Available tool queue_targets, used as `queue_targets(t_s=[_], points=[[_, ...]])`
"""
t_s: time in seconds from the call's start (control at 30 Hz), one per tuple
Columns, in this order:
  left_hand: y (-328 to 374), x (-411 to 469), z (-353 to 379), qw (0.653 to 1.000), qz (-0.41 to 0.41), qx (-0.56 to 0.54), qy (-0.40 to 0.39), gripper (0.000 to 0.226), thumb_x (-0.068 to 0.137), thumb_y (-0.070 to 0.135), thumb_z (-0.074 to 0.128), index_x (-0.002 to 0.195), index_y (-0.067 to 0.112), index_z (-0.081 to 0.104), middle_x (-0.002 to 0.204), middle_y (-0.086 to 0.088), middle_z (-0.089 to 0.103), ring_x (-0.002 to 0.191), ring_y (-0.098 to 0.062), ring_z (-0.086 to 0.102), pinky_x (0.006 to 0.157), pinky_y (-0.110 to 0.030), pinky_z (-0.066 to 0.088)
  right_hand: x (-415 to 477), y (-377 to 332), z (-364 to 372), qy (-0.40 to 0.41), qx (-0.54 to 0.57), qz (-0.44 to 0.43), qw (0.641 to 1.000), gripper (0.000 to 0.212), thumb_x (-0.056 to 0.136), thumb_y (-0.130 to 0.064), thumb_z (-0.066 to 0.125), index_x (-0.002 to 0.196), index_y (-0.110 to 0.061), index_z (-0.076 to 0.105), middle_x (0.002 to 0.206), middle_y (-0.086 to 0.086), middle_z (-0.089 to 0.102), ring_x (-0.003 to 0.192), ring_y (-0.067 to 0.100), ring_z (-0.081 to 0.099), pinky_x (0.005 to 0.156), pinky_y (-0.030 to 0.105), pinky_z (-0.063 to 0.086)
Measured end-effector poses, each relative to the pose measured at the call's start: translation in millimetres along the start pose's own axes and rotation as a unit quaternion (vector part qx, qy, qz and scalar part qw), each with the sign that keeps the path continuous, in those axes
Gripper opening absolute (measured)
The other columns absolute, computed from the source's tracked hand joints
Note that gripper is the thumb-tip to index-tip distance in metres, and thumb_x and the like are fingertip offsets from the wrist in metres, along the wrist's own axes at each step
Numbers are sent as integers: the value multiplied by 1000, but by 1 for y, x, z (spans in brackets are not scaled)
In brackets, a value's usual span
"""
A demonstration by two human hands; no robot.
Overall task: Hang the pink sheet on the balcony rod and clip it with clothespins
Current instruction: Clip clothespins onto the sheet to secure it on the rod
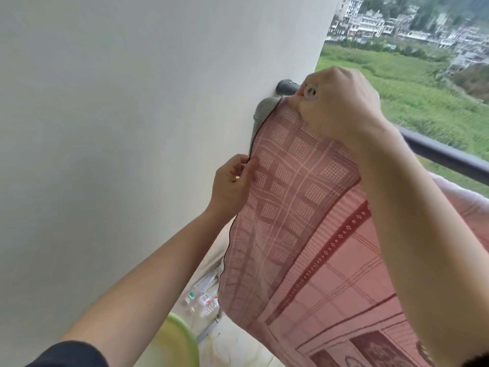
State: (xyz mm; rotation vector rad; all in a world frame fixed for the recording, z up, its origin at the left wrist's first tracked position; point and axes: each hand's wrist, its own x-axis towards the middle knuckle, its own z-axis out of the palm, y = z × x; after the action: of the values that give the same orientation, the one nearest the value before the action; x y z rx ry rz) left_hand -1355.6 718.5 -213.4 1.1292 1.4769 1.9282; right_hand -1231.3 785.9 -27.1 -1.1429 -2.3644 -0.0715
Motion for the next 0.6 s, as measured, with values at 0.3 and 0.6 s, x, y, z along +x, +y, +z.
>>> queue_targets(t_s=[0.3, 0.6], points=[[-5, 8, -20, 997, 0, 20, 73, 24, 100, 33, 56, 93, 14, 68, 86, -11, 71, 75, -19, 63, 76, -49, 54, 21, -22, 20, 34, 35, -64, 997, 23, 97, -39, 58, 104, -23, 73, 95, -1, 63, 80, 17, 49, 61, 26, 32], [-24, 24, -13, 991, -103, -41, -76, 69, 90, 77, 25, 114, 26, 64, 106, 3, 70, 98, -6, 67, 82, -26, 52, 31, -10, 18, -109, 37, 39, 993, 78, 78, -88, 38, 61, -12, 48, 59, 4, 52, 51, 19, 52, 45, 27, 32]])
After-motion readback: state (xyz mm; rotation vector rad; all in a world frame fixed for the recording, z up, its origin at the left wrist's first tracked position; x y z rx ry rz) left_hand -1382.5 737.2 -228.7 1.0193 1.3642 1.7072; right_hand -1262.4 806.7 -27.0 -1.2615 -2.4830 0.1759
